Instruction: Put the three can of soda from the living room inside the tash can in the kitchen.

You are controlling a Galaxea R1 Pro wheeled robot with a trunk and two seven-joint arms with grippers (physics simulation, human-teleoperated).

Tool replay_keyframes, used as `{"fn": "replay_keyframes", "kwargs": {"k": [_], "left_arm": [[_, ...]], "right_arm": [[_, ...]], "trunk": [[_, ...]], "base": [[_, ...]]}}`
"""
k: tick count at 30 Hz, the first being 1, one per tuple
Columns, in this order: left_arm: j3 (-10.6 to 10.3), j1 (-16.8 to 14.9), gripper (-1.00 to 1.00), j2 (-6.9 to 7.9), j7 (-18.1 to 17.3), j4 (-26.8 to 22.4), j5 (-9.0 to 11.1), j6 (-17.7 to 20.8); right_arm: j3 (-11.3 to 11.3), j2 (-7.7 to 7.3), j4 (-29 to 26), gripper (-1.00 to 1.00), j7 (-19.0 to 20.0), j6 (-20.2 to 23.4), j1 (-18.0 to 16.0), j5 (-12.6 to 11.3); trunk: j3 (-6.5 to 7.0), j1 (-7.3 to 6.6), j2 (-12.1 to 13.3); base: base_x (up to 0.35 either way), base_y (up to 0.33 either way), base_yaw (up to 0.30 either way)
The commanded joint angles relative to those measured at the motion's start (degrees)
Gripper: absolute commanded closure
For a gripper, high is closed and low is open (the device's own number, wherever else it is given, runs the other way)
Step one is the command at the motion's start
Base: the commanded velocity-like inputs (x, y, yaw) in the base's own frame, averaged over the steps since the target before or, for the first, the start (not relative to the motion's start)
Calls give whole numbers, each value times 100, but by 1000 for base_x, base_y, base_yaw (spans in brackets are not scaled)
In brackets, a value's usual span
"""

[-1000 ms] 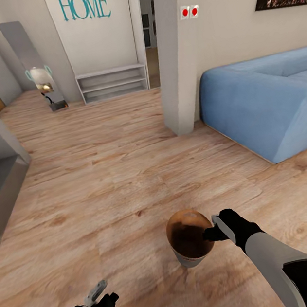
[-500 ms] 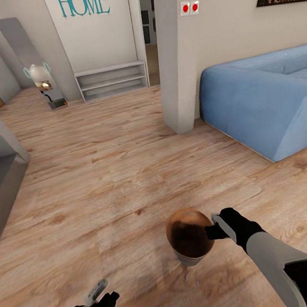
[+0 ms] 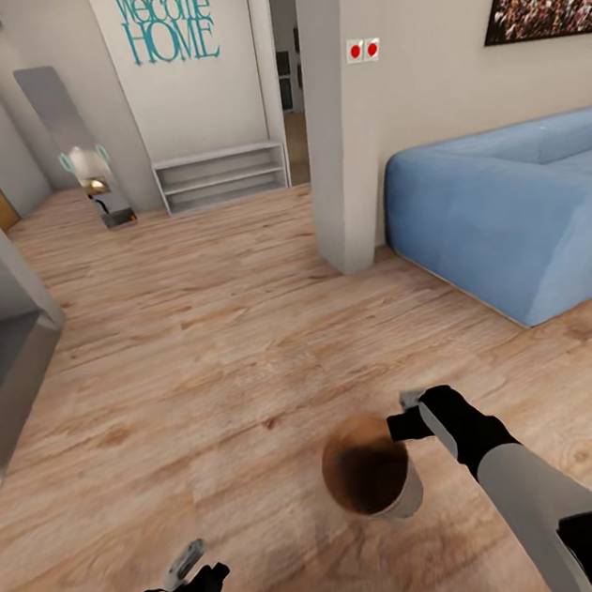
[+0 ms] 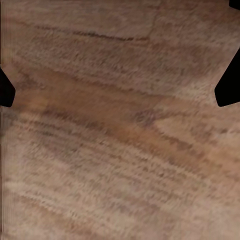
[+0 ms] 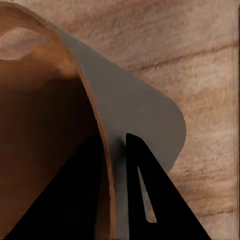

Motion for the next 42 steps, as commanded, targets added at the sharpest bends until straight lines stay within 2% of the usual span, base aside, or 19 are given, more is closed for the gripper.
{"fn": "replay_keyframes", "kwargs": {"k": [1,2,3,8,14,16,17,18,20,22,23,24,27,30,37,38,39,41,42], "left_arm": [[0,0,-100,-1,6,0,-2,-1],[-3,0,-100,-3,26,0,-13,-12],[-3,0,-100,-3,26,0,-13,-12],[-3,0,-100,-3,26,0,-14,-12],[3,0,-100,-2,16,0,-6,-11],[4,0,-100,-4,-12,-2,3,-4],[1,0,-100,-15,-29,-18,10,5],[0,0,-100,-21,-32,-25,12,11],[-2,0,-100,-61,-41,-79,35,33],[-2,0,-100,-153,-43,-242,58,48],[-3,0,-100,-262,-36,-393,66,70],[-4,0,-100,-442,-20,-605,61,205],[-4,0,-100,-495,-5,-645,33,265],[-12,0,-100,-517,14,-637,16,290],[-13,0,-100,-506,25,-594,6,295],[-13,0,-100,-507,25,-592,5,295],[-21,0,-100,-514,26,-585,4,299],[-68,0,-100,-517,26,-581,4,301],[-208,0,-100,-506,26,-576,4,298]], "right_arm": [[-2,0,-21,100,-6,7,9,-79],[-20,-120,-106,100,15,344,39,-94],[-18,-122,-133,100,17,406,39,-96],[-26,-142,-229,100,26,512,39,-126],[-46,-259,-243,100,129,691,32,-158],[-46,-357,-292,100,501,895,31,-157],[-32,-538,-407,100,1062,1045,34,-128],[-28,-608,-439,100,1240,1076,35,-119],[-20,-896,-516,100,1739,1152,38,-117],[-19,-1060,-543,100,1917,1178,42,-135],[-19,-1136,-550,100,1986,1184,54,-134],[-39,-1303,-565,100,2075,1159,180,-138],[-59,-1406,-581,100,2152,1147,245,-148],[-66,-1437,-587,100,2310,1143,264,-145],[-73,-1471,-588,100,2354,1151,271,-148],[-74,-1506,-588,100,2357,1151,273,-150],[-131,-1689,-596,100,2445,1141,276,-230],[-252,-1791,-596,100,2531,1119,280,-293],[-346,-1880,-597,100,2577,1092,286,-326]], "trunk": [[23,-3,2],[45,-5,3],[67,-8,4],[178,-21,11],[311,-36,19],[355,-41,22],[377,-44,23],[398,-46,24],[438,-52,27],[477,-57,30],[498,-59,31],[519,-62,32],[585,-70,36],[651,-77,40],[806,-95,50],[829,-98,51],[851,-101,52],[895,-106,55],[917,-108,56]], "base": [[0,0,0],[0,0,-76],[0,0,-49],[0,0,-13],[0,0,-1],[0,0,-9],[0,0,-77],[0,0,-104],[0,0,-174],[0,0,-230],[0,0,-256],[0,0,-279],[0,0,-284],[0,0,-289],[0,0,-291],[0,0,-291],[0,0,-292],[0,0,-293],[0,0,-293]]}}
